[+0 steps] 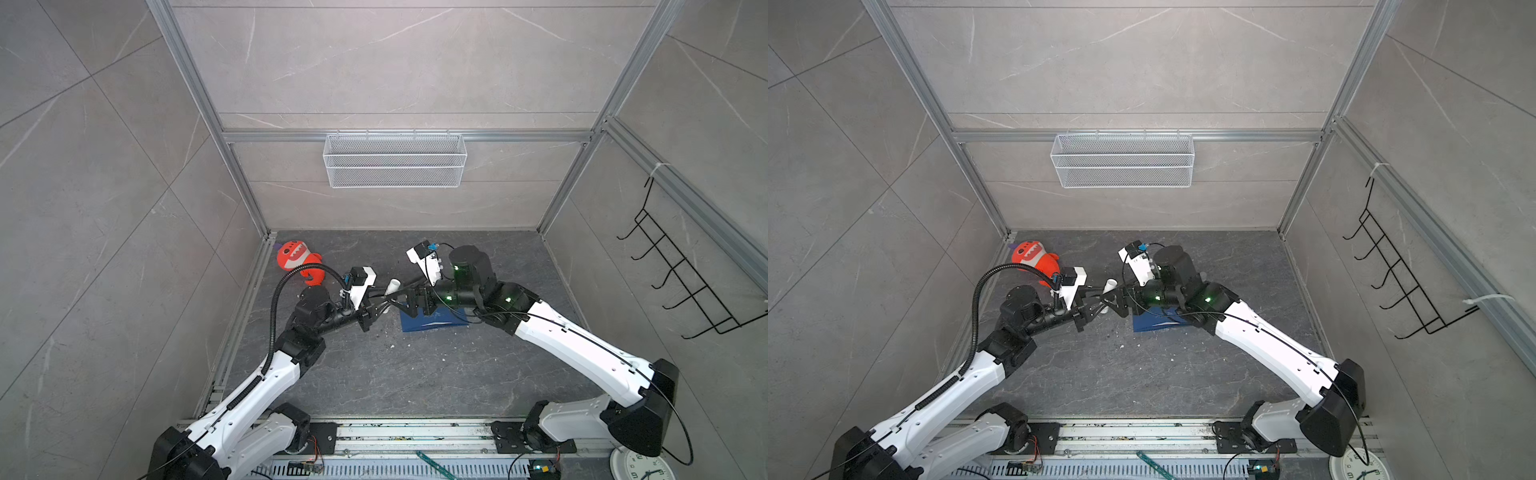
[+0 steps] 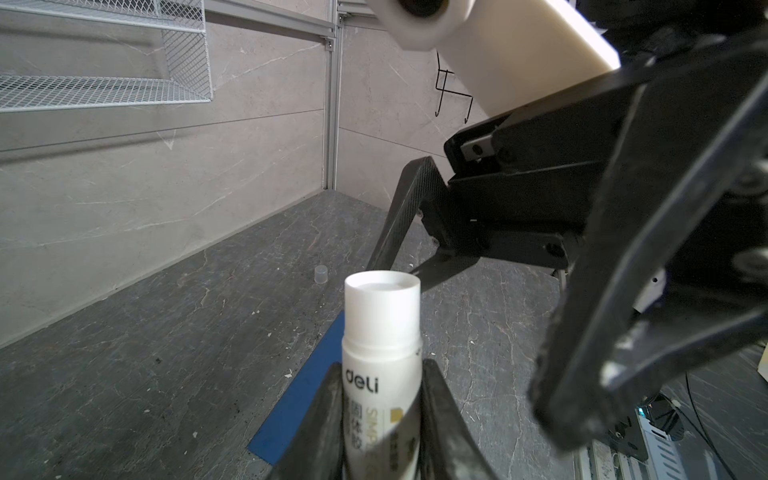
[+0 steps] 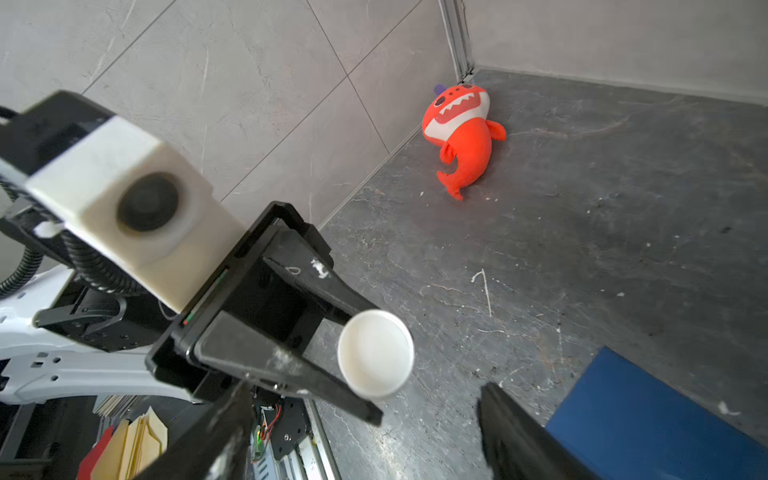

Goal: Place the letter into the envelope and seal it
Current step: 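Move the right gripper back to the glue stick base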

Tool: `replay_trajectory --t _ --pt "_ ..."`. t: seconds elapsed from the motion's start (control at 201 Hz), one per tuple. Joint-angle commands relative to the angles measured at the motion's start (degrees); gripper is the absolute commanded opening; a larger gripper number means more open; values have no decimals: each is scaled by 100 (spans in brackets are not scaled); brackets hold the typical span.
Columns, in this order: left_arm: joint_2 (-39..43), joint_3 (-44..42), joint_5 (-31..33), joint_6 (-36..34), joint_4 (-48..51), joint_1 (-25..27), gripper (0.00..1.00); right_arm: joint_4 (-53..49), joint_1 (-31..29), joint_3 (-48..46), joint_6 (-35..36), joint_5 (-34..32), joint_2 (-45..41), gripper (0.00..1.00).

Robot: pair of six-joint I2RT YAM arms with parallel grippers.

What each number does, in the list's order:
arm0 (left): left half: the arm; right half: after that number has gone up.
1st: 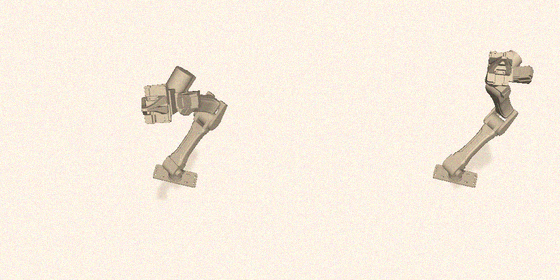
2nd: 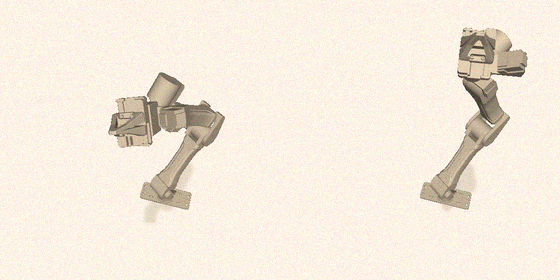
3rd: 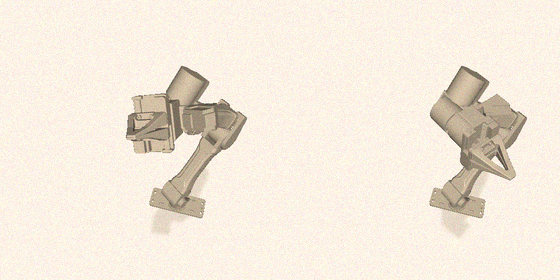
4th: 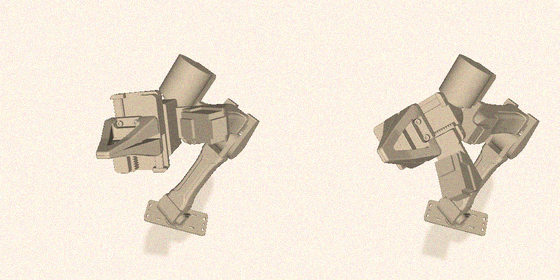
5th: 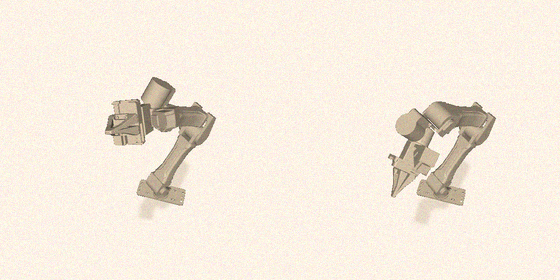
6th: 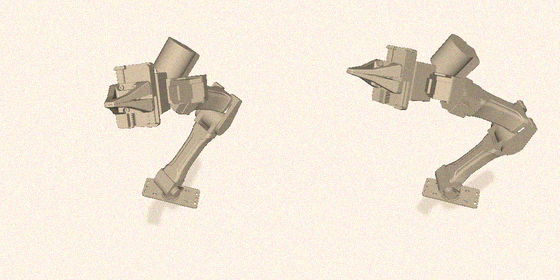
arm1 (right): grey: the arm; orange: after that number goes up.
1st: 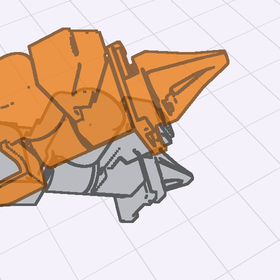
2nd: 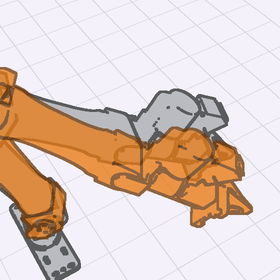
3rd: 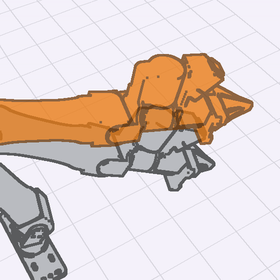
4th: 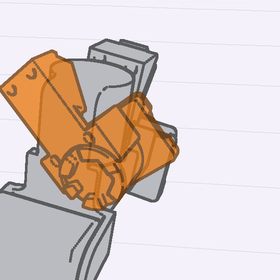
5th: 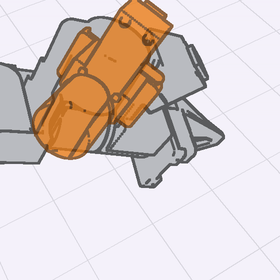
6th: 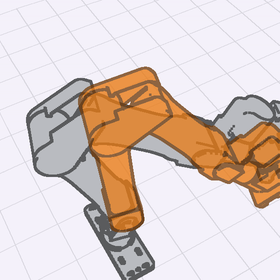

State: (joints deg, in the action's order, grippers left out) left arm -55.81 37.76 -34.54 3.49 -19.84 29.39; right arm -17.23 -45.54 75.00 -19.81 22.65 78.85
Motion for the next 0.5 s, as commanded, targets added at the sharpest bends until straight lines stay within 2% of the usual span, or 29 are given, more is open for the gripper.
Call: replay_trajectory --t 0.0,0.229,0.339,0.493 --pt "26 -3 36 93 -403 33 0 299 -95 228 -98 -171 125 79" --pt "70 -58 45 82 -407 41 0 566 -116 199 -274 -208 209 60" --pt "88 -63 52 66 -405 42 0 603 -113 203 -310 -235 243 55" --pt "115 -76 50 60 -403 43 0 547 -119 250 -295 -218 314 39"
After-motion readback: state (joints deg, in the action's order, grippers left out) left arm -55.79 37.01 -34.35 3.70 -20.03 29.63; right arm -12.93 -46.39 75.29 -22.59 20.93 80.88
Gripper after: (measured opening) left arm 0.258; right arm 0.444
